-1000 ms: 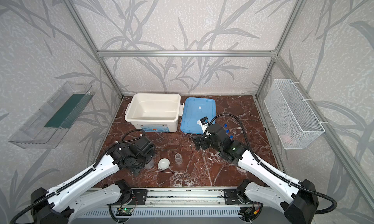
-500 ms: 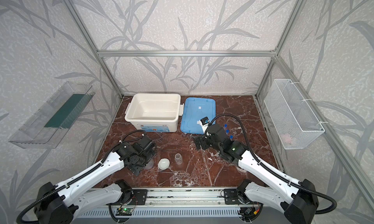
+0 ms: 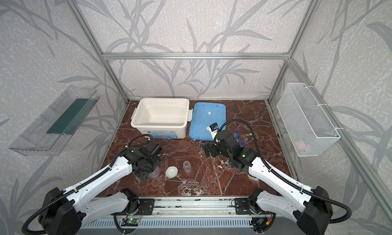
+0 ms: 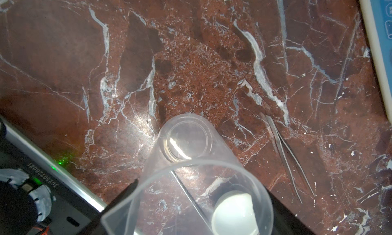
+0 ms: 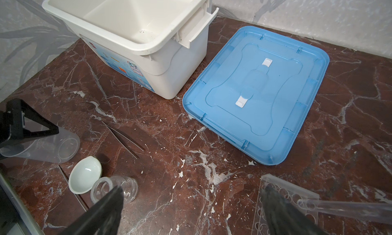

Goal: Organize the chemistry lab equipment
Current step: 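Close the left gripper on the rim of the clear measuring cup, then lift the cup over the bin with the left gripper while the right nears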

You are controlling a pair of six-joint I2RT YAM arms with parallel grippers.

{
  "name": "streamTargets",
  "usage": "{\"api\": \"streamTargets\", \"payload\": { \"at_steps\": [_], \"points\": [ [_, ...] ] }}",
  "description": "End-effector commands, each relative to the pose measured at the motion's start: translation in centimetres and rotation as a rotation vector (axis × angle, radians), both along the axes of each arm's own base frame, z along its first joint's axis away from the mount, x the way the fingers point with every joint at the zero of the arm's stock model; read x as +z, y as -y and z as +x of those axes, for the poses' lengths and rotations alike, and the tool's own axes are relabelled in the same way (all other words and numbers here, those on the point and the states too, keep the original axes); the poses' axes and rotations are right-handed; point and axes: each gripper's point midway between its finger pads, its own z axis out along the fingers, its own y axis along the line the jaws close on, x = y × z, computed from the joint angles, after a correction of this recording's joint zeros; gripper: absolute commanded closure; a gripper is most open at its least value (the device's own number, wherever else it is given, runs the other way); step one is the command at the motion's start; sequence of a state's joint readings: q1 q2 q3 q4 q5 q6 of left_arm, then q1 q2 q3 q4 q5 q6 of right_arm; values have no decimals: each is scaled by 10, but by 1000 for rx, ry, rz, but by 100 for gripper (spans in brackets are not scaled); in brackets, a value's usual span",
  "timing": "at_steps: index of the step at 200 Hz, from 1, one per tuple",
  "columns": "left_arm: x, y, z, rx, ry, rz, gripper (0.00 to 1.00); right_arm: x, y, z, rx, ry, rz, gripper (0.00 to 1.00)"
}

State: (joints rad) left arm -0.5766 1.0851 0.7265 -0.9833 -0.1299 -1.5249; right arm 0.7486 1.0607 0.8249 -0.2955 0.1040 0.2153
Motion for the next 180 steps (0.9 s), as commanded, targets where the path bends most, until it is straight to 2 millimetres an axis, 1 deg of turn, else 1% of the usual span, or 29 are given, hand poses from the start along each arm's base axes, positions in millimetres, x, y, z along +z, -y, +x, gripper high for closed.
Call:
{"api": "streamTargets", "payload": {
  "at_steps": [1, 15, 51, 66, 79, 95, 118, 137, 148, 168, 180],
  "points": [
    [11, -8, 1, -7, 11, 43, 21, 7, -2, 3, -3, 17, 17, 0],
    [17, -11, 2, -8, 20, 59, 23, 8, -3, 3, 0, 15, 21, 0],
    [18, -10, 1, -15, 21, 50, 26, 8, -4, 3, 4, 7, 26, 0],
    [25, -13, 2, -25, 27, 70, 26, 9, -5, 2, 6, 6, 32, 0],
    [38, -15, 6, -40, 50, 82, 26, 11, -7, 2, 15, 6, 41, 0],
    [60, -18, 11, -55, 91, 97, 26, 16, -13, 3, 34, 2, 48, 0],
    [107, -26, 21, -85, 185, 143, 26, 27, -26, 6, 76, 6, 45, 1],
    [139, -27, 33, -121, 245, 156, 26, 43, -44, 11, 119, 32, 59, 0],
    [158, -31, 41, -128, 274, 184, 26, 50, -56, 15, 143, 35, 82, 0],
    [194, -35, 63, -134, 356, 216, 26, 65, -80, 23, 185, 40, 128, 0],
    [215, -32, 83, -152, 415, 210, 26, 74, -92, 29, 199, 47, 153, 0]
  ]
}}
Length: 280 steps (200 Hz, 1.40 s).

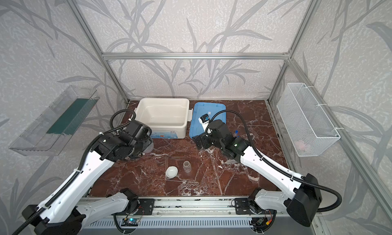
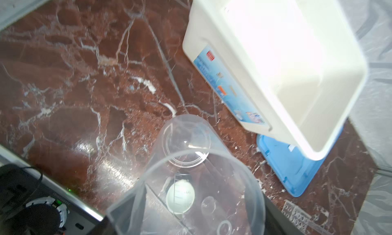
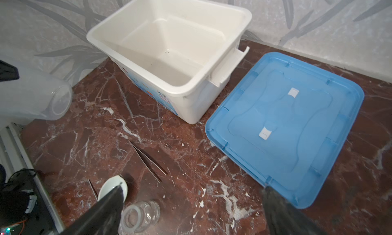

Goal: Organize the chemistry lab equipment
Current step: 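Lift the cup over the bin with the left gripper while the right nears, then lower the measuring cup into the white bin and open the left gripper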

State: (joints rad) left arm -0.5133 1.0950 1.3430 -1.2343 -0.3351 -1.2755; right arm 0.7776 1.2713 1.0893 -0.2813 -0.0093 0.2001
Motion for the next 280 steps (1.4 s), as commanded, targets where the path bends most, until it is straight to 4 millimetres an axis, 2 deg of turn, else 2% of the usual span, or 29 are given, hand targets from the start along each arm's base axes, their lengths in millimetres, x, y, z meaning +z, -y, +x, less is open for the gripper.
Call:
{"api": "streamTargets", "payload": {
  "at_steps": [1, 30, 53, 74, 99, 118, 146, 166, 205, 232, 234, 238, 280],
  "points": [
    [30, -16, 20, -34, 44, 129, 26, 26, -30, 7, 67, 30, 74, 0],
    [64, -10, 65, -43, 91, 115, 25, 44, -52, 26, 67, 30, 108, 0],
    [66, -13, 100, -13, 114, 74, 26, 53, -65, 38, 58, 35, 138, 0],
    [51, -7, 141, -50, 103, -15, 26, 57, -72, 47, 47, 51, 169, 0],
    [31, -26, 171, -10, 11, 49, 26, 57, -80, 69, 10, 79, 190, 0],
    [12, -32, 197, -8, 0, 41, 26, 53, -84, 87, -29, 87, 222, 1],
    [-25, -43, 233, 9, -55, 26, 26, 51, -90, 95, -40, 80, 254, 1],
    [-50, -47, 249, 15, -112, 67, 27, 48, -91, 96, -45, 77, 263, 1],
    [-89, -49, 263, 11, -204, 93, 26, 35, -90, 101, -71, 73, 255, 2],
    [-106, -43, 274, -16, -214, 87, 27, 37, -92, 102, -70, 70, 271, 2],
    [-108, -43, 274, -18, -216, 88, 27, 27, -94, 104, -71, 54, 257, 2],
    [-111, -43, 275, -19, -221, 87, 27, 22, -95, 105, -73, 48, 252, 2],
    [-135, -40, 291, -45, -223, 83, 26, 16, -97, 107, -84, 44, 262, 3]
  ]
}}
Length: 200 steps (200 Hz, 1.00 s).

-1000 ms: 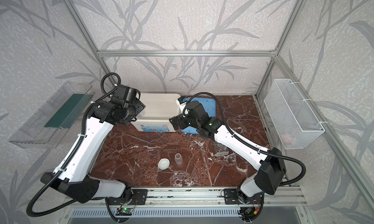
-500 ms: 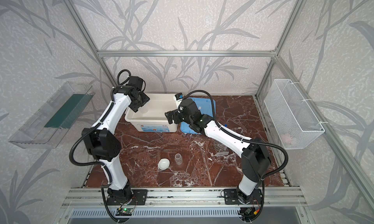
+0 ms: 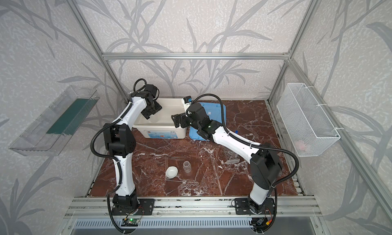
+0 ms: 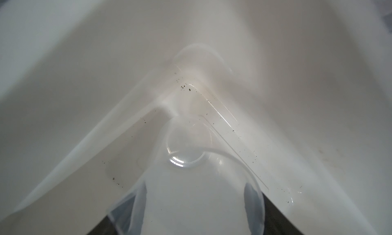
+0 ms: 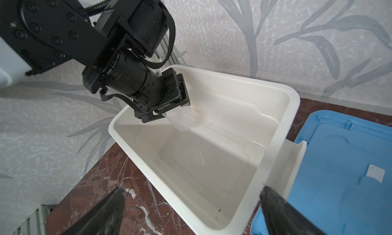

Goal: Organize the chemistry lab equipment
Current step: 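Lower the measuring cup into the white bin and open the left gripper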

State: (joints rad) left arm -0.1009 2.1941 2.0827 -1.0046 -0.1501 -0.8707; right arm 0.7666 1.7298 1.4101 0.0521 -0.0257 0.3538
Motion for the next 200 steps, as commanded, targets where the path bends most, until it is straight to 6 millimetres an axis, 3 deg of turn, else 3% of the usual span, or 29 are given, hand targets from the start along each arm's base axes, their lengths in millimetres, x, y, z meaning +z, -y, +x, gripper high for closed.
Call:
{"api": "streamTargets", "payload": {
  "at_steps": [1, 27, 137, 170, 200],
  "points": [
    [-7, 2, 15, -30, 14, 4, 26, -1, -1, 5, -22, 6, 23, 3],
    [-16, 9, 24, -47, 19, -26, 26, -7, -1, 5, -25, 0, 17, 3],
    [-61, 9, 19, -21, -24, -49, 19, -29, 0, 7, -35, -30, -3, 4],
    [-44, 11, 20, -31, 9, -45, 3, -28, -1, 7, -33, -32, -1, 3],
    [-21, 6, 23, -33, 62, -21, 1, -29, -2, 7, -31, -36, 1, 3]
  ]
}}
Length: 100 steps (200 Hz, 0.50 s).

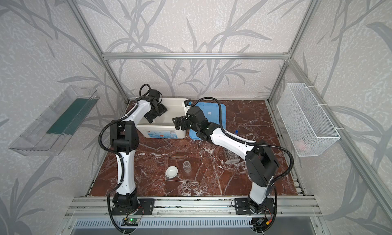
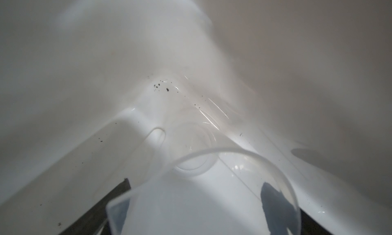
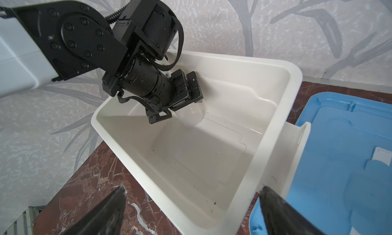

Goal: Organize the chemistry lab equipment
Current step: 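Lower the measuring cup into the white bin and open the left gripper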

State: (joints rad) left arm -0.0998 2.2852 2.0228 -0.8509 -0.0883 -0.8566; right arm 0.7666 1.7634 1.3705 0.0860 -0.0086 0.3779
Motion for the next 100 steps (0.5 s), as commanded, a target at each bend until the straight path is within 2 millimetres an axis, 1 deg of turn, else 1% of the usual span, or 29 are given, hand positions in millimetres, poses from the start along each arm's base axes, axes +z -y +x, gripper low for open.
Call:
{"api": "streamTargets", "payload": {
  "at_steps": [1, 34, 58, 79, 89, 98, 99, 100],
  "points": [
    [34, -6, 2, 3, 68, 31, 1, 0, -2, 2, -7, 4, 16, 4],
    [53, -8, 2, 0, 95, 45, 1, 0, 0, 0, -5, 0, 13, 4],
    [76, -11, -1, 5, 138, 59, 1, 5, 2, -2, -3, 5, 12, 4],
    [98, -11, -4, -10, 167, 58, 1, 13, 5, -6, 8, 18, 4, 3],
    [108, -11, -7, -10, 176, 55, 1, 15, 7, -9, 14, 24, -6, 3],
    [117, -10, -10, -9, 191, 55, 1, 11, 7, -10, 24, 22, -23, 3],
    [118, -10, -10, -8, 193, 56, 1, 17, 9, -12, 27, 32, -17, 3],
    [119, -10, -11, -9, 194, 57, 1, 17, 9, -12, 27, 32, -17, 3]
  ]
}}
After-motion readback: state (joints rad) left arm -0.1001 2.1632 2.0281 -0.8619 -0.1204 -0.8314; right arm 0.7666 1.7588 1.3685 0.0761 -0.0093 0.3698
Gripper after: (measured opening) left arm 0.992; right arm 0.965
